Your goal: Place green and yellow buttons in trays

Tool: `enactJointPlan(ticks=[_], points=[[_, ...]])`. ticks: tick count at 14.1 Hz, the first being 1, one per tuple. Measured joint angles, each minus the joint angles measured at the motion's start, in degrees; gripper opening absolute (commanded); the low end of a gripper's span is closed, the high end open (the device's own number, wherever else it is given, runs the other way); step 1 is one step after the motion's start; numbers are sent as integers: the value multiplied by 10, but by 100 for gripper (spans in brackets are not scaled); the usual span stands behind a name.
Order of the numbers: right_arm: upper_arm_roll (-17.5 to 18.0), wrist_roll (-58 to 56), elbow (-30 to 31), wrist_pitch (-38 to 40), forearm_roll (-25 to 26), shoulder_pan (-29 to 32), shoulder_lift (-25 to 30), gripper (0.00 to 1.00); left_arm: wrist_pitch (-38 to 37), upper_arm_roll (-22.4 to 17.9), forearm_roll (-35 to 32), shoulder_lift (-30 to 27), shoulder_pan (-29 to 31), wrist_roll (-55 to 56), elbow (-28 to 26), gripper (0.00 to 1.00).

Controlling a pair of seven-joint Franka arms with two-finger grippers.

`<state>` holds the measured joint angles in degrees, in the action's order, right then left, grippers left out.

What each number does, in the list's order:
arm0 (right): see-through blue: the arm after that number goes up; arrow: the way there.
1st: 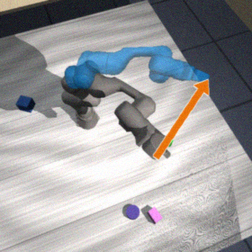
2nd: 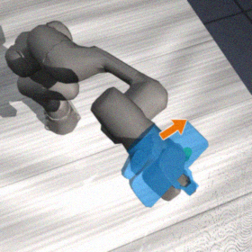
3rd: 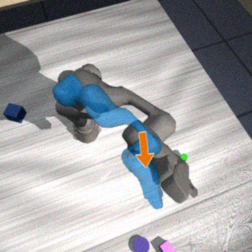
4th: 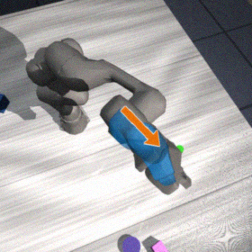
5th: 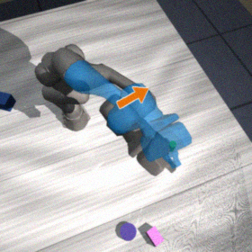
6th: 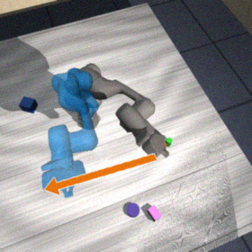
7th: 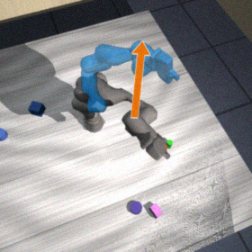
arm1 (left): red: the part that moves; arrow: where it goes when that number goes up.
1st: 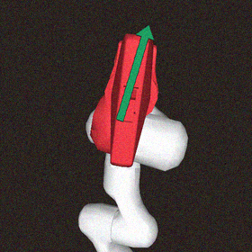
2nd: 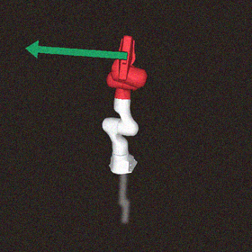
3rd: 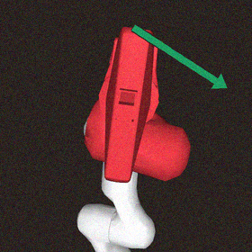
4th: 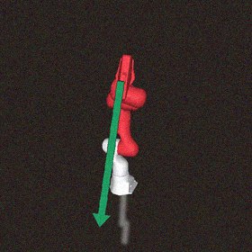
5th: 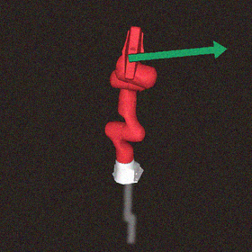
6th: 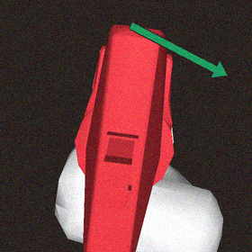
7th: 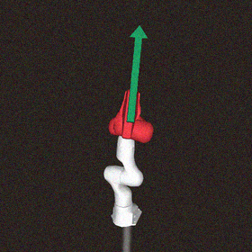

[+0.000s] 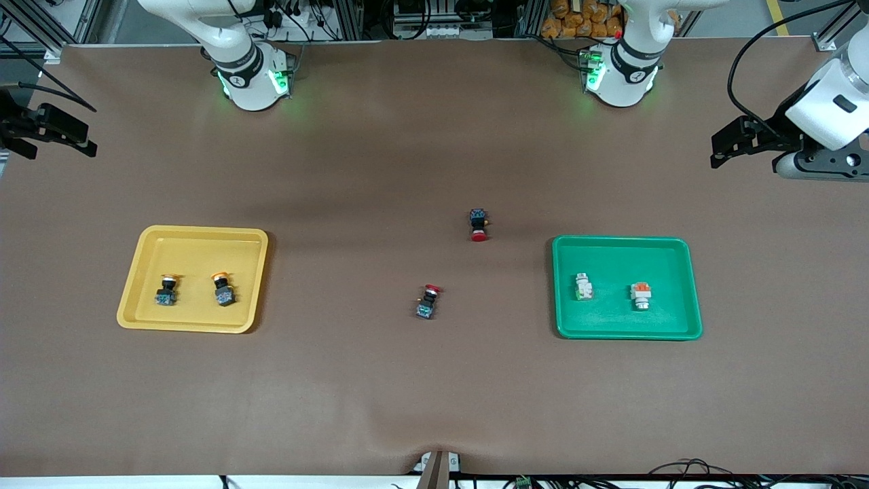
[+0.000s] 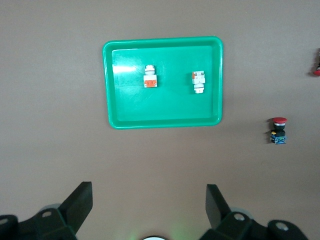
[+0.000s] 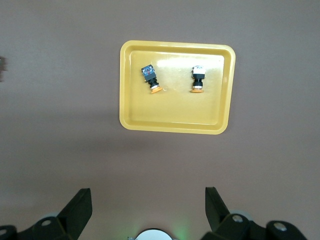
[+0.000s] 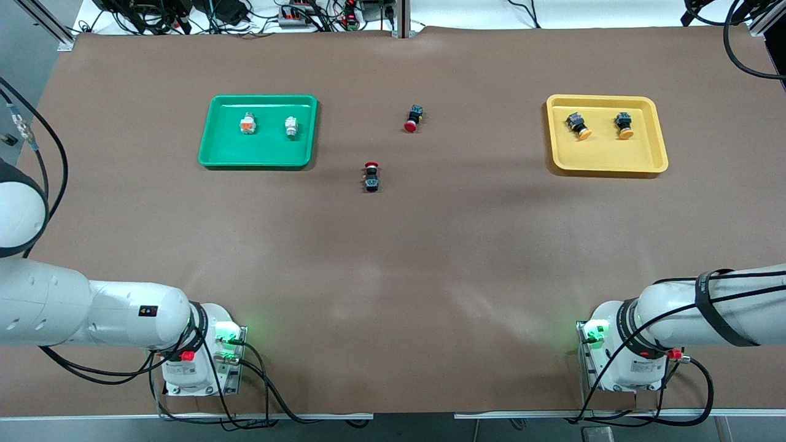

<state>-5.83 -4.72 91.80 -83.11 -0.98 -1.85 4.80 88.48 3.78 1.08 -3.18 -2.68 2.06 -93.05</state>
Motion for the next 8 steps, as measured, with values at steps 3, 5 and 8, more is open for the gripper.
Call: enactJointPlan(ticks=[3, 5, 8], points=[[-1, 1, 2, -4, 0, 2, 0, 100, -2, -1, 0, 0, 1, 2, 0, 100], [-2, 1, 3, -2, 0, 14, 0, 100, -5, -2, 0, 0, 7, 6, 0, 100], [-1, 1, 3, 7, 0, 21, 0, 100, -7, -2, 0, 0, 12, 11, 2, 100]])
